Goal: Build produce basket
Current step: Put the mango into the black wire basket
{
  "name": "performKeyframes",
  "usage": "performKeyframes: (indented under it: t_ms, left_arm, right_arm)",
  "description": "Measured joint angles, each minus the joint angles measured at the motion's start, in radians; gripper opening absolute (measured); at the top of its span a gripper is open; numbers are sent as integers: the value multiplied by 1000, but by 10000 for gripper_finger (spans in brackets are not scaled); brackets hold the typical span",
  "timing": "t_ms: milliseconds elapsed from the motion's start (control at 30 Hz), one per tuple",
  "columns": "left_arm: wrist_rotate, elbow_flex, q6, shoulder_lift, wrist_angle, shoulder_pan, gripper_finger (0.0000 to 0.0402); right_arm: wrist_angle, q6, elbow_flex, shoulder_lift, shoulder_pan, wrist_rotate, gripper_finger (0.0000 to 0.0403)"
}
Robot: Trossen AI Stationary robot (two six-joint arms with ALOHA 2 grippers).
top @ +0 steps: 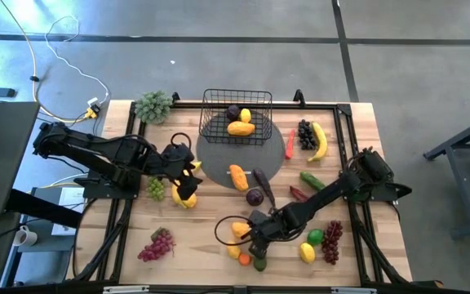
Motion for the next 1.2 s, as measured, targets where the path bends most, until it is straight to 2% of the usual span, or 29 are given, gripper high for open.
performKeyframes:
  t_ms: [200,400,700,1000,1200]
  left_arm:
    - [0,0,60,-45,-4,46,282]
    - [8,0,121,-93,-4,102,282]
    - [12,0,205,-156,-7,167,282]
    - [12,0,244,-180,-7,215,282]
    - [12,0,256,-180,-7,245,282]
  right_arm:
    - [-40,19,55,-1,-13,71,143]
    - [-46,29,98,-1,-40,82,143]
    - [-142,24,194,-1,-115,155,143]
    - [-212,-72,268,-1,-217,167,143]
    - [-259,-207,329,-1,-293,167,143]
